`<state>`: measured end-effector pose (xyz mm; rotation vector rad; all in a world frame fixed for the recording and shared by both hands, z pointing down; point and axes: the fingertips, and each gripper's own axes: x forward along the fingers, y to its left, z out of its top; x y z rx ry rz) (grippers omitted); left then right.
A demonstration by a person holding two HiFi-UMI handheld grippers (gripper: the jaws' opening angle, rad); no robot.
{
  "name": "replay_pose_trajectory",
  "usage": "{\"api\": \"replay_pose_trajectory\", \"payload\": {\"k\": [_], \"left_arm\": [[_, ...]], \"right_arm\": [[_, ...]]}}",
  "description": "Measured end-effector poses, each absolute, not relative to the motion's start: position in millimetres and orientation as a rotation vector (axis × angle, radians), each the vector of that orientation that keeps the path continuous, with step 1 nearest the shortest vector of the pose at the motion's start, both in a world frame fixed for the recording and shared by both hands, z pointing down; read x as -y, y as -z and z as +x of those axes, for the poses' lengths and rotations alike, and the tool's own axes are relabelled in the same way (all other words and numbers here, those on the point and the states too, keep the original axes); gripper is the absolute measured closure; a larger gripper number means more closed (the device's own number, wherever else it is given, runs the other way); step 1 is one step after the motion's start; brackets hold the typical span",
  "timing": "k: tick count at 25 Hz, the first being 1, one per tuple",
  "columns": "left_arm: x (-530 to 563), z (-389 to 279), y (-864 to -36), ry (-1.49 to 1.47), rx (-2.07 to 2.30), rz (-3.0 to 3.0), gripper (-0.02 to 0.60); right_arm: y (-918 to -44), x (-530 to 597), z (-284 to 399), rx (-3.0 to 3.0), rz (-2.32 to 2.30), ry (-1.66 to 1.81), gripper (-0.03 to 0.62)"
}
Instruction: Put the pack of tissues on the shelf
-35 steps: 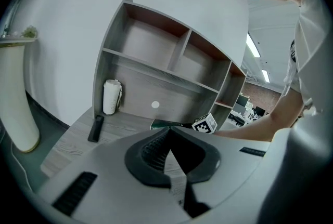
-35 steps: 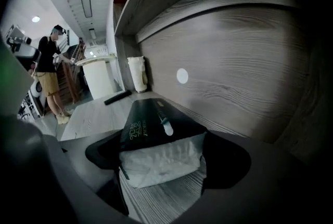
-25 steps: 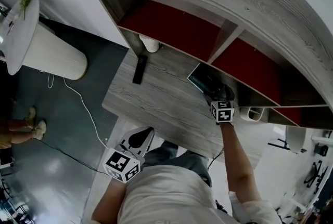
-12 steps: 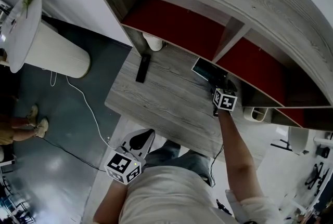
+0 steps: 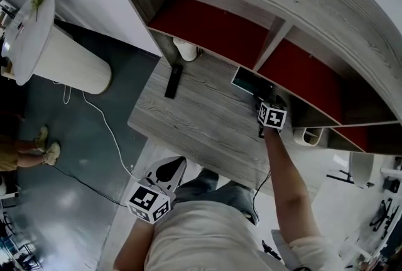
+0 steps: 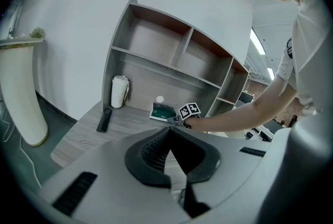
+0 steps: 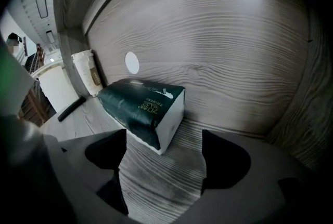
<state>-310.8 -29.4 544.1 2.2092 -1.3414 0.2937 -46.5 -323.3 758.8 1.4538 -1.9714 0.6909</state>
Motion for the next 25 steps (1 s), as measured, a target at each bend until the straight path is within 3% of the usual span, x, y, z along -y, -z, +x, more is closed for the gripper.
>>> {"api": "replay_pose_trajectory", "payload": {"k": [9,11,13,19,25], "left_arm": [[34,-269,-529,-0.268,1.329,2.262,0.566],[36,-253,-524,-0.261,1.317,2.282,0.567],[38,-238,-519,-0.251,1.302,2.3,0.566],[50,-191,-504,-0.214,1.245,2.363,0.567],[64,-156,-492,-0.188,1.227,2.395,0.568]], "right_arm": [[-721,276,-37,2.098,1.403,-0.688,0.141],[-711,262,-29,2.114,1.417,-0.695,0.2],[-702,247,-17,2.118,1.442,-0.682,0.335],[-657,207,3,2.207,1.407,-0.618,0.54],[-600,166,33,2.281,1.404,-0.594,0.566]]}}
